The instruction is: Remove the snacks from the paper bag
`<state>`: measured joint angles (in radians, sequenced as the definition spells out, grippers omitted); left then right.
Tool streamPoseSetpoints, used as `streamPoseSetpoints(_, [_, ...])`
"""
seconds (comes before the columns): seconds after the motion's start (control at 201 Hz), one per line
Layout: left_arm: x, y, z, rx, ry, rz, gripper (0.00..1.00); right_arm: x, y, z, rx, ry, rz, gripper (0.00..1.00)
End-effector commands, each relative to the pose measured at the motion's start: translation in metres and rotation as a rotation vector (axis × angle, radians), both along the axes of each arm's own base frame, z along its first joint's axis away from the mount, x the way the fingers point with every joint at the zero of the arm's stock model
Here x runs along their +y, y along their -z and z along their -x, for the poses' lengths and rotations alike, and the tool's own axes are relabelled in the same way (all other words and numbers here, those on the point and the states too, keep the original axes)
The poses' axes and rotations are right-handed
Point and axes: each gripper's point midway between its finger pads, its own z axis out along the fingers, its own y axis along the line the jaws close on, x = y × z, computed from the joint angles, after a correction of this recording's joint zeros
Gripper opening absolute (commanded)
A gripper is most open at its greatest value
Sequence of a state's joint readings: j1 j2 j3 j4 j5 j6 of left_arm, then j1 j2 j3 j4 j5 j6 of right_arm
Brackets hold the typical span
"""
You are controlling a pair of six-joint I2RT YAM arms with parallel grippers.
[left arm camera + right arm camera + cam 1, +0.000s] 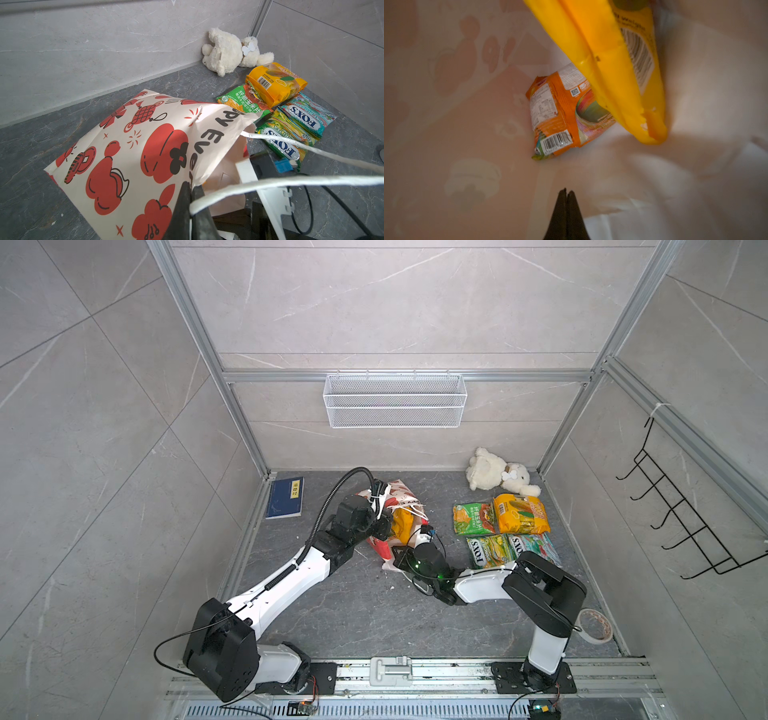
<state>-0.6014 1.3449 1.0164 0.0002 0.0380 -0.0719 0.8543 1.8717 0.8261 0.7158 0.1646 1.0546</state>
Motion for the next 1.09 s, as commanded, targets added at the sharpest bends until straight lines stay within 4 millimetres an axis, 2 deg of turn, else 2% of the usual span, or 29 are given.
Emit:
streamPoseSetpoints(0.0, [-0.007,-0.019,0.002,-0.036,0.031,0.05,0.0,-0.013,0.037,-0.008,0.173,0.114,-0.025,0.0])
streamPoseSetpoints(0.124, [-0.01,-0.019,0.003,-0.035,0.044,0.054,0.0,-0.013,0.053,-0.013,0.254,0.159,-0.068,0.17])
streamPoseSetpoints(0.244, [-0.013,-0.017,0.004,-0.03,0.055,0.051,0.0,-0.002,0.059,-0.02,0.294,0.145,-0.13,0.32])
streamPoseSetpoints(0.383, [-0.016,-0.016,0.006,-0.025,0.071,0.057,0.0,0.005,0.064,-0.029,0.339,0.152,-0.22,0.44])
streamPoseSetpoints(0.483, [-0.019,-0.014,0.008,-0.022,0.085,0.06,0.0,0.006,0.069,-0.036,0.356,0.172,-0.268,0.46])
streamPoseSetpoints(0.582, [-0.018,-0.01,0.009,-0.02,0.083,0.048,0.0,0.008,0.064,-0.041,0.344,0.177,-0.338,0.46])
streamPoseSetpoints(0.747, [-0.014,-0.012,0.011,-0.034,0.073,0.037,0.0,-0.003,0.061,-0.042,0.334,0.207,-0.305,0.47])
streamPoseSetpoints(1.09, [-0.044,-0.014,0.031,-0.036,0.239,0.059,0.0,0.026,0.067,-0.065,0.366,0.201,-0.307,0.5])
